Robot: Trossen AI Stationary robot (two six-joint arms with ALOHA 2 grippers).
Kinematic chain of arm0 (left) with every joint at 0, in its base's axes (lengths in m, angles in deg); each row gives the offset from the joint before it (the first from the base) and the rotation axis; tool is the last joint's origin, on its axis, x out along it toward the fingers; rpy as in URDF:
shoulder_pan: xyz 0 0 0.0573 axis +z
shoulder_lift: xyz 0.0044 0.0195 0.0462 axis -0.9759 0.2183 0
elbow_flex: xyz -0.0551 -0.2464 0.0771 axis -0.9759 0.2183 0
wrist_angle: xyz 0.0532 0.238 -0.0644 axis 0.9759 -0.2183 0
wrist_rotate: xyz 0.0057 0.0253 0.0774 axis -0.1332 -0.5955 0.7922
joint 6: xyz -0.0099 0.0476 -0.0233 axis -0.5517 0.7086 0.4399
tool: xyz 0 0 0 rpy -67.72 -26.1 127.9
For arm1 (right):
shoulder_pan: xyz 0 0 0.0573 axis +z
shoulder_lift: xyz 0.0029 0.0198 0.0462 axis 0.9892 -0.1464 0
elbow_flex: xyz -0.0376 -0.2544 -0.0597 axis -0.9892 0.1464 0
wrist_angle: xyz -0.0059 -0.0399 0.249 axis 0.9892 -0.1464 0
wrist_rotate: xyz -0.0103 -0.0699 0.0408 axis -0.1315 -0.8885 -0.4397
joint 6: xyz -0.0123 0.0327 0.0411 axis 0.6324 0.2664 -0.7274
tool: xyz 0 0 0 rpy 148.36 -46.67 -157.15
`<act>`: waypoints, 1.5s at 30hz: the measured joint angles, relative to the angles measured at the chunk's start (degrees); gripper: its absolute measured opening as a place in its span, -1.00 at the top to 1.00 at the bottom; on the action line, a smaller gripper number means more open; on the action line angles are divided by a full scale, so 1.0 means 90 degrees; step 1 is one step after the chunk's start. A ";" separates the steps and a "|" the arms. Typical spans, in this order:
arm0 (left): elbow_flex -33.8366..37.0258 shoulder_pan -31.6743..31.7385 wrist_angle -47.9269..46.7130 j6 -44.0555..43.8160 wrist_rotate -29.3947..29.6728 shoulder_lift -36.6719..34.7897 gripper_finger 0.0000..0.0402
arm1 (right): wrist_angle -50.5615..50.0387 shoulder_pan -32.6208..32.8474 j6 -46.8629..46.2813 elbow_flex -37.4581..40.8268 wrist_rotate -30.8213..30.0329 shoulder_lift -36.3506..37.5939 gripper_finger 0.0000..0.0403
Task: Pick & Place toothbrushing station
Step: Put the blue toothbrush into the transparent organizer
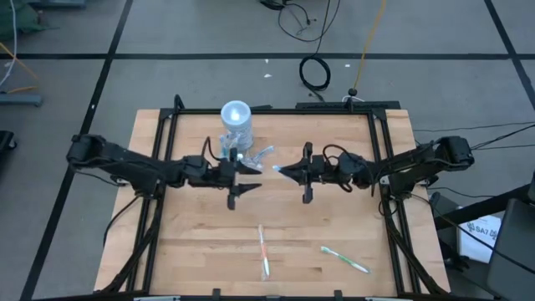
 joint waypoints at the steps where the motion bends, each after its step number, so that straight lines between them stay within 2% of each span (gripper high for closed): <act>1: -0.0002 0.0015 0.0272 0.0034 0.0028 0.0152 0.09 | 0.0028 0.0000 0.0050 0.0000 0.0087 0.0000 1.00; 5: -0.0036 0.0179 0.1046 -0.0115 0.0021 0.0710 0.09 | 0.0260 -0.0002 0.0215 -0.0002 0.0356 0.0000 1.00; 10: -0.0566 0.0440 0.1012 -0.0381 -0.0228 0.1245 0.09 | 0.0304 -0.0039 0.0389 -0.0005 0.0437 0.0000 1.00; 17: -0.1416 0.0537 0.0975 -0.0010 -0.0678 0.1893 0.10 | 0.0348 -0.0104 0.0396 -0.0005 0.0441 0.0002 1.00; 25: -0.2013 0.0555 -0.0279 0.0190 -0.0575 0.2081 0.12 | 0.0310 -0.0101 0.0556 -0.0005 0.0429 0.0002 1.00; 30: -0.2008 0.0553 -0.0334 0.0203 -0.0566 0.2083 0.30 | 0.0297 -0.0100 0.0656 -0.0005 0.0426 0.0002 1.00; 40: -0.2006 0.0564 -0.0416 0.0250 -0.0551 0.2083 0.84 | 0.0105 -0.0102 0.0933 -0.0005 0.0385 0.0002 0.93; 45: -0.2006 0.0565 -0.0670 0.0065 -0.0304 0.2078 0.89 | -0.0029 -0.0096 0.1050 -0.0002 -0.0065 0.0002 0.74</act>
